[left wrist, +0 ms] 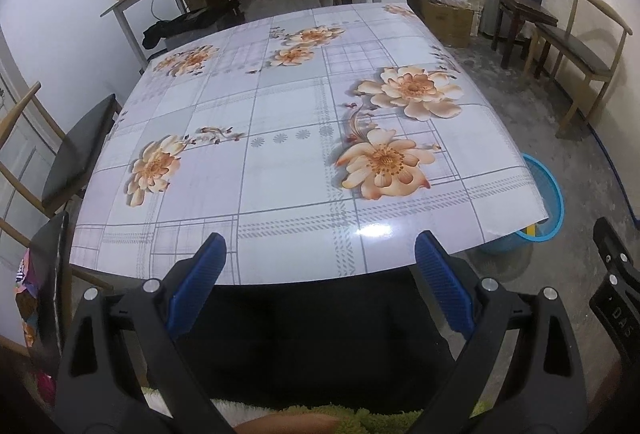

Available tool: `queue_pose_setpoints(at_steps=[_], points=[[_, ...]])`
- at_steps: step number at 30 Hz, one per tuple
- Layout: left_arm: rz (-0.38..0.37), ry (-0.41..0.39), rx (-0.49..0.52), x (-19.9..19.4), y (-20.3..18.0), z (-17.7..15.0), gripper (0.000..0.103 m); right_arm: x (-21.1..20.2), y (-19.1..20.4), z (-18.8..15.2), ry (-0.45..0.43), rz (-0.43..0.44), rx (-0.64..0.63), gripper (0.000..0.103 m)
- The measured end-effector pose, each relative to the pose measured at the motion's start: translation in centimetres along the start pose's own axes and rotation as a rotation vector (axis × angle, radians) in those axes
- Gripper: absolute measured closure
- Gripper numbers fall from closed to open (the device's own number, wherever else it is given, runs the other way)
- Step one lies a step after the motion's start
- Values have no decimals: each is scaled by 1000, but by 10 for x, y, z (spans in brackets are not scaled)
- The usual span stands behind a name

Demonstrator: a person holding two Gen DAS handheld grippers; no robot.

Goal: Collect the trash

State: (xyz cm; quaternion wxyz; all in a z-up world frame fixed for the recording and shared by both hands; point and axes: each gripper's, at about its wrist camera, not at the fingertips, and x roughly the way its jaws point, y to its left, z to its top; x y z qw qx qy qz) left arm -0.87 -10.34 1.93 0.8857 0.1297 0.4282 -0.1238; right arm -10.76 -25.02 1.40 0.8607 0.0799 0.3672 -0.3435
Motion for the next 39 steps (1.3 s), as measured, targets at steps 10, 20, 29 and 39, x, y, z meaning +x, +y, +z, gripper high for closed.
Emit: queue_pose_setpoints(at_steps=[10, 20, 29, 39], points=[[0, -2, -16, 2, 3, 2, 12, 0, 4, 2, 2, 6, -9, 6], [-2, 2, -17, 2, 4, 2, 12, 1, 3, 4, 6, 5, -7, 6], [-4, 5, -13, 3, 3, 2, 12, 1, 3, 4, 5, 1, -6, 6], [-5, 8, -10, 4, 2, 1, 12, 0, 2, 4, 2, -2, -4, 6]])
